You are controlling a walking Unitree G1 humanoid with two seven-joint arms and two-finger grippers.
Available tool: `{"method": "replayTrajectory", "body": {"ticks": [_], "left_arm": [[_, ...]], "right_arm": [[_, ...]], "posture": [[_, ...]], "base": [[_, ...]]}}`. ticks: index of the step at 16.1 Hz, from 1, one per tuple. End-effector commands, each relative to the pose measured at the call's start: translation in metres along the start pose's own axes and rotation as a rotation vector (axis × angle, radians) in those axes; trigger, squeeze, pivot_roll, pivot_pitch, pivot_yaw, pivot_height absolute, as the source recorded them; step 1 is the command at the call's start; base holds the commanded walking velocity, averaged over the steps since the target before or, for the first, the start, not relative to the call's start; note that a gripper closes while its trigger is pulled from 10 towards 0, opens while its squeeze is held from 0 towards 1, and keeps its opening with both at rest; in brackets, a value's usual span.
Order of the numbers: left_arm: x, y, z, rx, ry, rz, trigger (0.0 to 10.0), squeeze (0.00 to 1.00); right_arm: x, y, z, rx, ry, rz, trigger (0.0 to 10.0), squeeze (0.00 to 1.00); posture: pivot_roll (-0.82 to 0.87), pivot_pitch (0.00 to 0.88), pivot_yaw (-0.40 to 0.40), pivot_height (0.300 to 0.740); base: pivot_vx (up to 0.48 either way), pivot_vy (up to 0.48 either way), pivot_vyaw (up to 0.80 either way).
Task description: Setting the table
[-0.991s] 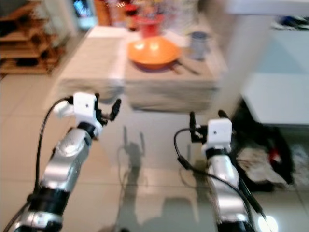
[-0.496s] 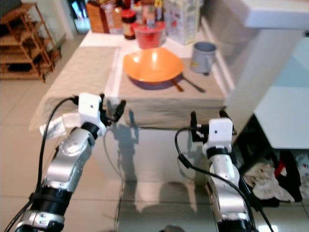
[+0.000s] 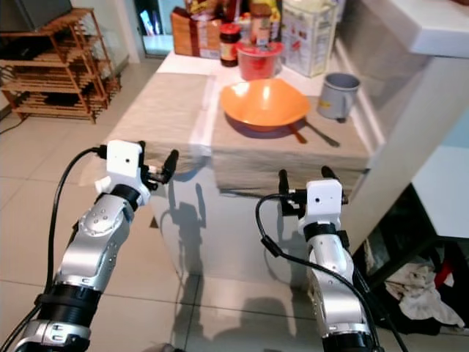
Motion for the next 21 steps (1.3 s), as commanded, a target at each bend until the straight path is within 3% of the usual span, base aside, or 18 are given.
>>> {"method": "replayTrajectory", "body": {"ticks": [1, 5, 10, 14, 18, 21], "left_arm": [[0.002, -0.002, 0.003, -0.003, 0.001, 0.001, 10.0, 0.0], [0.001, -0.003, -0.001, 0.022, -0.004, -0.008, 10.0, 0.0], [0.0, -0.003, 0.004, 0.003, 0.0, -0.018, 10.0, 0.0], [0.021, -0.013, 0.0, 0.011, 0.014, 0.01, 10.0, 0.0], [0.037, -0.033, -0.008, 0.04, 0.131, -0.041, 10.0, 0.0], [0.026, -0.055, -0.012, 0.048, 0.314, -0.182, 10.0, 0.0]], "right_arm": [[0.001, 0.001, 0.005, -0.013, 0.003, 0.004, 10.0, 0.0], [-0.001, 0.002, 0.003, -0.006, 0.002, -0.005, 10.0, 0.0], [-0.002, 0.005, 0.003, -0.003, 0.003, -0.011, 10.0, 0.0], [-0.004, 0.007, 0.001, 0.003, 0.001, -0.02, 10.0, 0.0], [-0.005, 0.008, -0.001, 0.005, -0.005, -0.023, 10.0, 0.0], [-0.006, 0.008, -0.005, 0.012, -0.011, -0.024, 10.0, 0.0]], "posture": [[-0.06, 0.019, 0.043, 0.74], [-0.06, 0.023, 0.043, 0.74], [-0.06, 0.033, 0.039, 0.74], [-0.06, 0.04, 0.039, 0.74], [-0.06, 0.044, 0.042, 0.74], [-0.07, 0.043, 0.046, 0.74]], "base": [[0.255, -0.401, 0.0], [0.284, -0.381, 0.0], [0.061, 0.0, 0.0], [0.0, 0.0, 0.0], [0.0, 0.0, 0.0], [0.0, 0.0, 0.0]]}}
Point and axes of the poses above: a point about 5 cm out from each wrist's last joint towards the gripper, its own y axis pointing back from the gripper into the wrist, its own x axis along the axis of the wrist's last joint, z = x × y, the point moved 5 cm from there along -y, pointing out of the wrist towards the gripper, and after that the axes turned 2 degrees about -y, right-handed, at the moved point
